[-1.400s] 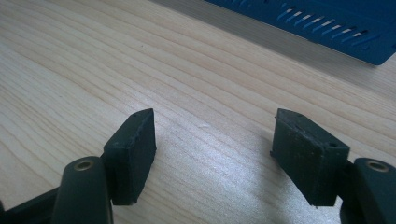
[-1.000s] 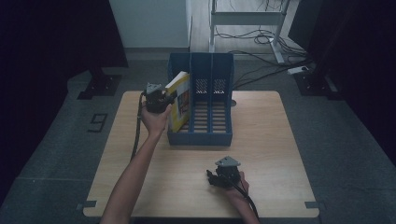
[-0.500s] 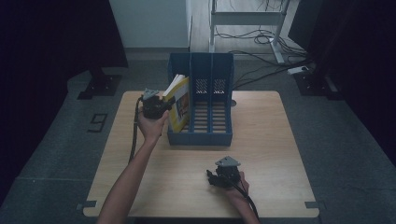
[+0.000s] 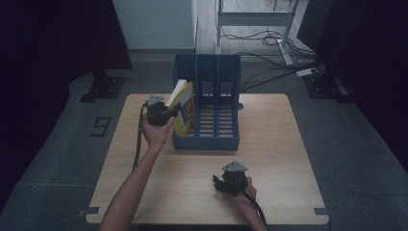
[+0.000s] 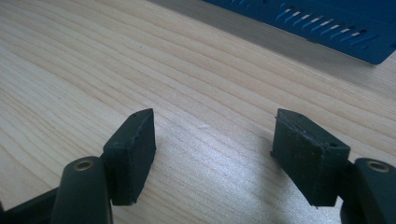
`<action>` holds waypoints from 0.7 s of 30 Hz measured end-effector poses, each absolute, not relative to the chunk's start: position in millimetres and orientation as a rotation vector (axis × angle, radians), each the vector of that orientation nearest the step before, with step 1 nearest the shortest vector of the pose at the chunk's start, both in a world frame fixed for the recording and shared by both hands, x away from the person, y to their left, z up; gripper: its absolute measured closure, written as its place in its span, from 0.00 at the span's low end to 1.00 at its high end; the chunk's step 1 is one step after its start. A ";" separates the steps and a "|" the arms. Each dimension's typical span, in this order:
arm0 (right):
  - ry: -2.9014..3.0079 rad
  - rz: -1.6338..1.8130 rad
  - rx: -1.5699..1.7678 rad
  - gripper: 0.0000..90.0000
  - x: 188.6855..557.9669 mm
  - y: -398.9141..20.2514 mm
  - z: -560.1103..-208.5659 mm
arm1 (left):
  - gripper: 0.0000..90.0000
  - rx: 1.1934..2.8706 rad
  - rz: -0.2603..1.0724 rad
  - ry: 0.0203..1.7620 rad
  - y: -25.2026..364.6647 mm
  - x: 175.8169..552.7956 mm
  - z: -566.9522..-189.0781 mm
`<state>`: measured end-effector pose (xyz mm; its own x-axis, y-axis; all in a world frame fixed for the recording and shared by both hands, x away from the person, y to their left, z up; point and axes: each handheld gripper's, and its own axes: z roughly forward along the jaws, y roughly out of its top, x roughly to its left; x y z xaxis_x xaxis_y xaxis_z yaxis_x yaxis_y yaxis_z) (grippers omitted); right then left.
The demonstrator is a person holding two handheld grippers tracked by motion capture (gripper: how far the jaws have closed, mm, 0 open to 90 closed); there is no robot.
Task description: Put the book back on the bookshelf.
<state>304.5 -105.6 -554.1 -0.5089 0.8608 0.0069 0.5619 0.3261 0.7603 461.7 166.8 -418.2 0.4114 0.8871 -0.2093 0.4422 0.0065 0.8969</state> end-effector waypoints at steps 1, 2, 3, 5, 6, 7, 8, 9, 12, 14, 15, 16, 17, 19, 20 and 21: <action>2.198 1.018 1.258 0.33 304.5 -105.6 -554.1 | 0.74 1.619 0.527 1.196 165.9 462.6 -417.9; 2.198 1.018 1.259 0.33 304.5 -105.6 -554.1 | 0.73 1.619 0.526 1.198 165.0 463.2 -417.7; 2.197 1.018 1.259 0.33 304.5 -105.6 -554.1 | 0.73 1.624 0.531 1.199 163.8 463.9 -417.5; 2.198 1.018 1.257 0.33 304.5 -105.6 -554.1 | 0.74 1.639 0.544 1.203 161.4 464.8 -416.4; 2.198 1.018 1.257 0.33 304.5 -105.7 -554.1 | 0.75 1.642 0.557 1.205 160.1 464.6 -415.9; 2.199 1.017 1.257 0.33 304.5 -105.7 -554.1 | 0.79 1.647 0.566 1.204 159.6 464.3 -415.6; 2.198 1.018 1.257 0.33 304.5 -105.7 -554.1 | 0.81 1.657 0.583 1.197 159.1 463.9 -415.3; 2.199 1.017 1.257 0.33 304.6 -105.7 -554.1 | 0.82 1.666 0.594 1.190 158.7 463.7 -415.5; 2.199 1.017 1.258 0.33 304.5 -105.7 -554.0 | 0.83 1.668 0.612 1.185 159.3 464.3 -415.5; 2.198 1.018 1.259 0.33 304.5 -105.6 -554.1 | 0.84 1.659 0.618 1.180 159.9 465.4 -415.5; 2.198 1.018 1.258 0.33 304.5 -105.7 -554.1 | 0.84 1.654 0.618 1.179 159.6 466.0 -415.6; 2.199 1.017 1.257 0.33 304.6 -105.7 -554.1 | 0.84 1.648 0.617 1.177 159.5 467.0 -415.6; 2.199 1.017 1.257 0.33 304.6 -105.7 -554.1 | 0.84 1.646 0.617 1.176 159.4 468.3 -415.2; 2.199 1.017 1.257 0.33 304.6 -105.7 -554.1 | 0.84 1.637 0.617 1.174 158.5 471.4 -413.1; 2.197 1.019 1.257 0.33 304.6 -105.6 -554.2 | 0.84 1.629 0.622 1.171 157.9 472.4 -411.6; 2.197 1.019 1.258 0.33 304.6 -105.6 -554.2 | 0.84 1.625 0.626 1.169 157.2 473.3 -410.1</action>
<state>304.6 -105.6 -554.2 -0.5090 0.8608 0.0068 0.5610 0.3257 0.7611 473.3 157.2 -410.1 0.3994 0.9069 -0.1343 0.3907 -0.0359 0.9198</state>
